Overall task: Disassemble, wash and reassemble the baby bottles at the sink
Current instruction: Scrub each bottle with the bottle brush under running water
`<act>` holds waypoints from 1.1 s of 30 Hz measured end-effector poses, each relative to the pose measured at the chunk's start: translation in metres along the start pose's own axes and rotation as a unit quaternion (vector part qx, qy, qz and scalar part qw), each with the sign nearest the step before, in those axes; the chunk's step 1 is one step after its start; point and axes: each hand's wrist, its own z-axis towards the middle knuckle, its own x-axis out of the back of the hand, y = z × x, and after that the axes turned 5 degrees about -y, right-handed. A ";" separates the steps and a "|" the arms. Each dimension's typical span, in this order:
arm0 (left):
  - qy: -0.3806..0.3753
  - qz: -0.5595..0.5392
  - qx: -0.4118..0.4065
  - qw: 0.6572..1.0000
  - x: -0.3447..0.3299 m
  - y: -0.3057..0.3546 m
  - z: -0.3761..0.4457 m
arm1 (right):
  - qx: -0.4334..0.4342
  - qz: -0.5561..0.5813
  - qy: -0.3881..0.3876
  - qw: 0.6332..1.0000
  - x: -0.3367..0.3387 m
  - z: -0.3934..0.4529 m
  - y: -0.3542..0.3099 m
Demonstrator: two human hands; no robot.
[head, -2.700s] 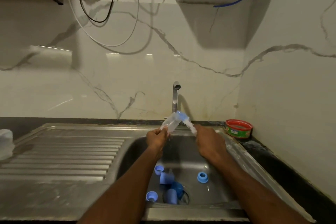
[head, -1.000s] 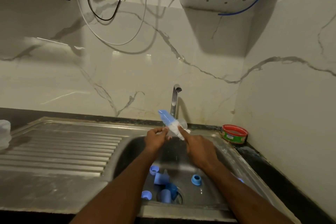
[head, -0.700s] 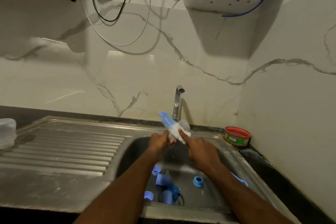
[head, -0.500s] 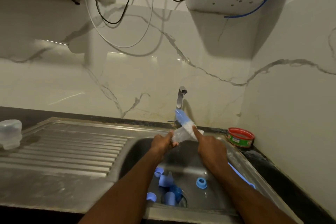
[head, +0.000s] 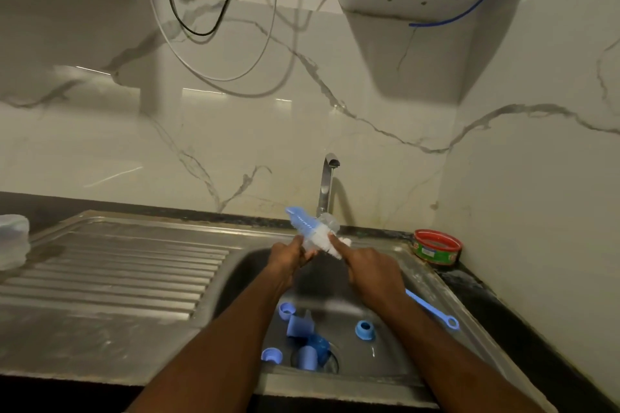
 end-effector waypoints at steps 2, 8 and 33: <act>-0.001 0.000 -0.004 1.000 0.000 0.001 -0.002 | -0.060 0.007 0.025 0.998 0.002 0.002 0.010; 0.017 0.045 -0.021 0.999 0.002 -0.001 -0.001 | 0.004 0.050 -0.002 0.999 -0.008 0.001 0.002; -0.075 0.503 -0.494 0.706 0.009 0.009 -0.015 | -0.074 0.098 0.006 0.992 0.005 0.002 0.029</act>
